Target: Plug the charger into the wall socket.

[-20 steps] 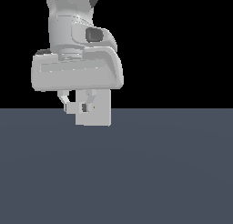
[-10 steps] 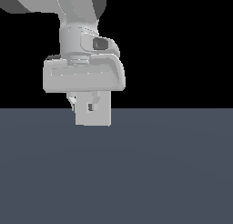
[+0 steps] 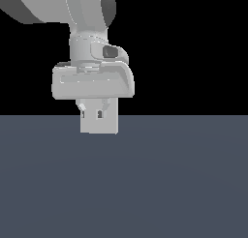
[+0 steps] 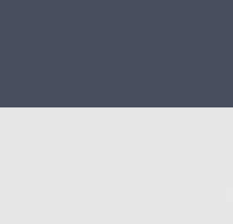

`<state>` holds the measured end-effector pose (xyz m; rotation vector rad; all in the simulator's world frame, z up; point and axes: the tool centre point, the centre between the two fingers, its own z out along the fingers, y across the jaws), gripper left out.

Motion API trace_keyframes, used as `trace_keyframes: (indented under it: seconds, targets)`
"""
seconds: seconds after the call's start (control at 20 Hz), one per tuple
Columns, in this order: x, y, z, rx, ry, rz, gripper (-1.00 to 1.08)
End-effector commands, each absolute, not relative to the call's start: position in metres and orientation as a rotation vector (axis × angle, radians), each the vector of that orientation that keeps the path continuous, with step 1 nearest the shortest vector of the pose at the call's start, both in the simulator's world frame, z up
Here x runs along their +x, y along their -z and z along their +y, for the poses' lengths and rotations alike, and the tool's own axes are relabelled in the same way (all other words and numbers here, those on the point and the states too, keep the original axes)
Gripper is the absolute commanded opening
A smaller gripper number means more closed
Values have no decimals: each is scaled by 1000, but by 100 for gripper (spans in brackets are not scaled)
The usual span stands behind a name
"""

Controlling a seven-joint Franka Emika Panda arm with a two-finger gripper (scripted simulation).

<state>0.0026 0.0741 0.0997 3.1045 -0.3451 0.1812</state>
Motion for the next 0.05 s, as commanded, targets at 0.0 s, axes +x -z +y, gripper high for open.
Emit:
trace_keyframes:
  seconds: [0.0]
  targets:
    - [3, -100, 74, 3104, -183, -346, -100]
